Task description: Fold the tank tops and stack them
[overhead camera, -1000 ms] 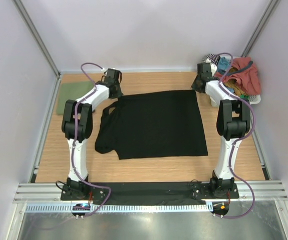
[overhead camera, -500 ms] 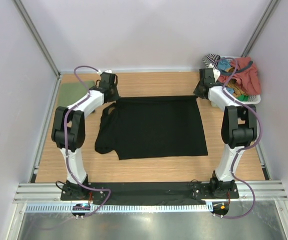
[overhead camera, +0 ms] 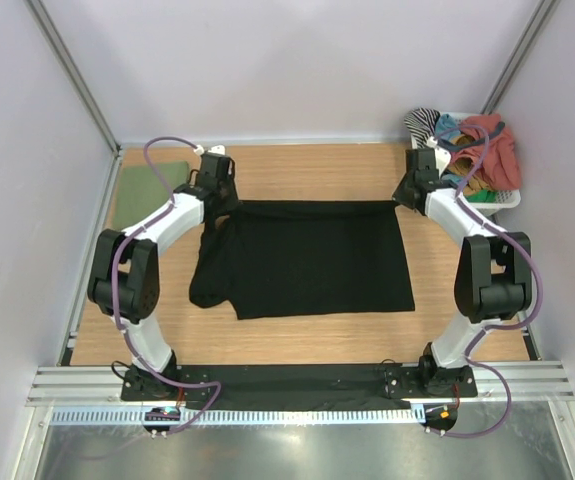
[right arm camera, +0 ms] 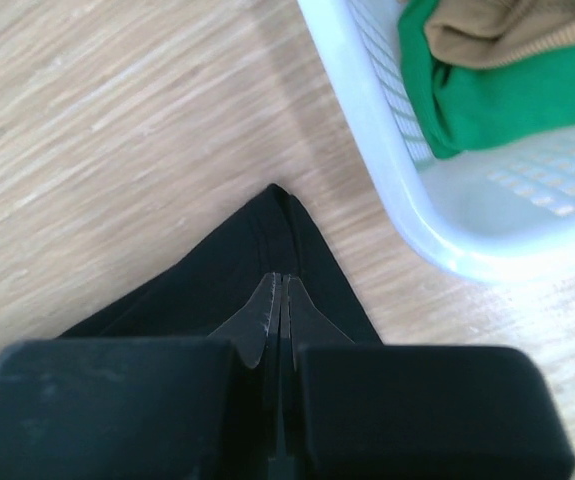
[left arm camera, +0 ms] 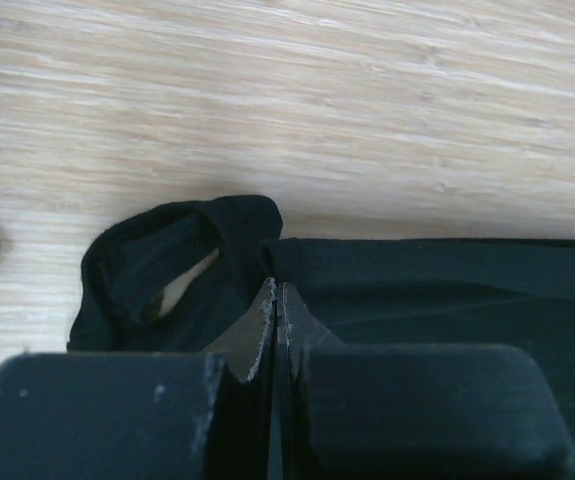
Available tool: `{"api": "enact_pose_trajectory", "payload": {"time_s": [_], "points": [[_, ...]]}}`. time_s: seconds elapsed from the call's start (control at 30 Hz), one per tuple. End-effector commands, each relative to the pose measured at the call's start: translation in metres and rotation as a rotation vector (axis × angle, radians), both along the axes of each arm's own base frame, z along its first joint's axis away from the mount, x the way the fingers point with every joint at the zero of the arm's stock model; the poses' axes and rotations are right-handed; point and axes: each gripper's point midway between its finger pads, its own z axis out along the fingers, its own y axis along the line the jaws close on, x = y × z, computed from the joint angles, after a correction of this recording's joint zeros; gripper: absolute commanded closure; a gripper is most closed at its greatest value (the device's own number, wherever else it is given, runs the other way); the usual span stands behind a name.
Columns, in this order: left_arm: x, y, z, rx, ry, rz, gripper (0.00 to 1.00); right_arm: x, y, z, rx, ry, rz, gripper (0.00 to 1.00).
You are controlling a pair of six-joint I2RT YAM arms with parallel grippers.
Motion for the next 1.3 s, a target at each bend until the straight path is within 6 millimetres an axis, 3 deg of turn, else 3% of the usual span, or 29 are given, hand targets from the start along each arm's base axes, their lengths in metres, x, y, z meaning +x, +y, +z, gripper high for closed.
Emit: {"api": "enact_pose_trajectory", "payload": {"time_s": [0.0, 0.47, 0.7, 1.07, 1.27], "points": [[0.0, -0.004, 0.034, 0.001, -0.11, 0.002, 1.0, -0.004, -0.005, 0.024, 0.012, -0.086, -0.034, 0.99], [-0.043, 0.0, 0.022, 0.039, -0.109, 0.025, 1.0, -0.04, -0.005, 0.013, 0.04, -0.076, -0.037, 0.99], [-0.054, 0.007, 0.025, 0.042, -0.121, 0.046, 1.0, -0.05, -0.005, 0.024, 0.043, -0.093, -0.033, 0.99], [-0.076, 0.007, 0.015, 0.027, -0.096, 0.046, 1.0, -0.073, -0.002, 0.003, 0.062, -0.063, -0.024, 0.99], [-0.101, 0.008, 0.012, -0.016, -0.092, 0.078, 1.0, -0.09, -0.001, -0.005, 0.09, -0.072, -0.039, 0.99]]}}
